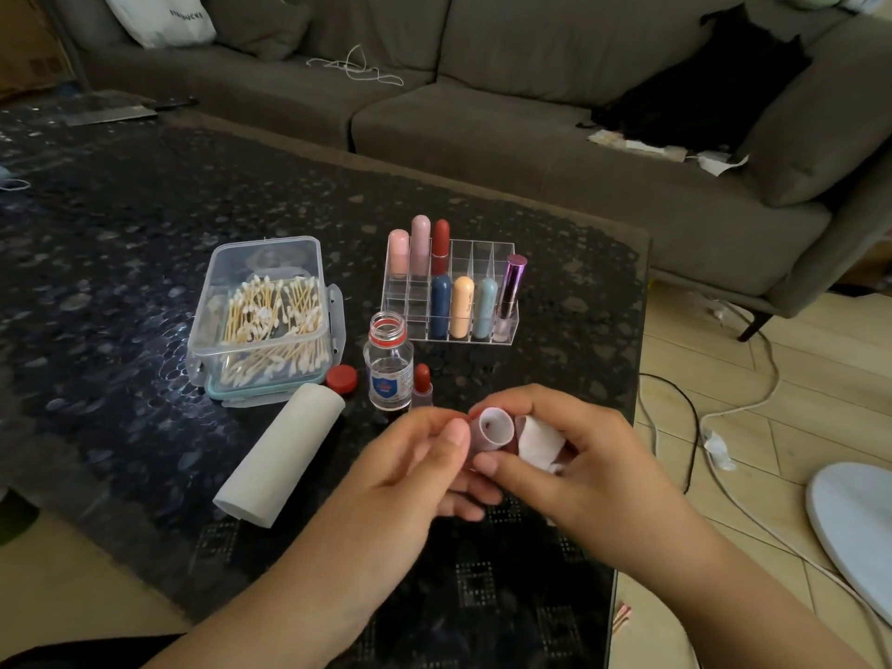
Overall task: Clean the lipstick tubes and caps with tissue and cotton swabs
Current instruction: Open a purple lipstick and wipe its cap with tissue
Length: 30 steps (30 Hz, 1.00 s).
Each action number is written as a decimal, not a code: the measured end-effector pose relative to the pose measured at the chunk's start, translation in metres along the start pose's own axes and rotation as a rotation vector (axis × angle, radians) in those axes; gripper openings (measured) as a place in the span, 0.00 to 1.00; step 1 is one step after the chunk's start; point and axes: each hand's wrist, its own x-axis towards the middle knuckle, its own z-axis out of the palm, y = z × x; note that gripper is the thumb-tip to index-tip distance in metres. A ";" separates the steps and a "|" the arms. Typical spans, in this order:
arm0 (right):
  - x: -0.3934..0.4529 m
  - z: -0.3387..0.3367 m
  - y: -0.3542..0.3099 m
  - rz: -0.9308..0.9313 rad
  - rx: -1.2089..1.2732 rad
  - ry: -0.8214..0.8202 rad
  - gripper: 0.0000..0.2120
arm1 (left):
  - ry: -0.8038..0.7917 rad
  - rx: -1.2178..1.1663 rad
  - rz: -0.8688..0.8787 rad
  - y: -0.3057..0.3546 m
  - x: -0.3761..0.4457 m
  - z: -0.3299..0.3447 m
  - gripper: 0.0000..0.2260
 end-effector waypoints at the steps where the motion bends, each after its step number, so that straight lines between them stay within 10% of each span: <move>1: 0.001 0.002 -0.001 -0.013 0.010 0.008 0.11 | -0.008 -0.057 -0.015 0.000 0.002 0.000 0.20; 10: 0.005 -0.003 -0.005 0.092 0.082 -0.035 0.13 | 0.051 -0.334 -0.034 0.005 0.010 -0.006 0.09; 30: 0.004 -0.017 -0.016 0.198 -0.117 0.077 0.08 | -0.057 -0.078 0.050 -0.003 0.011 -0.006 0.12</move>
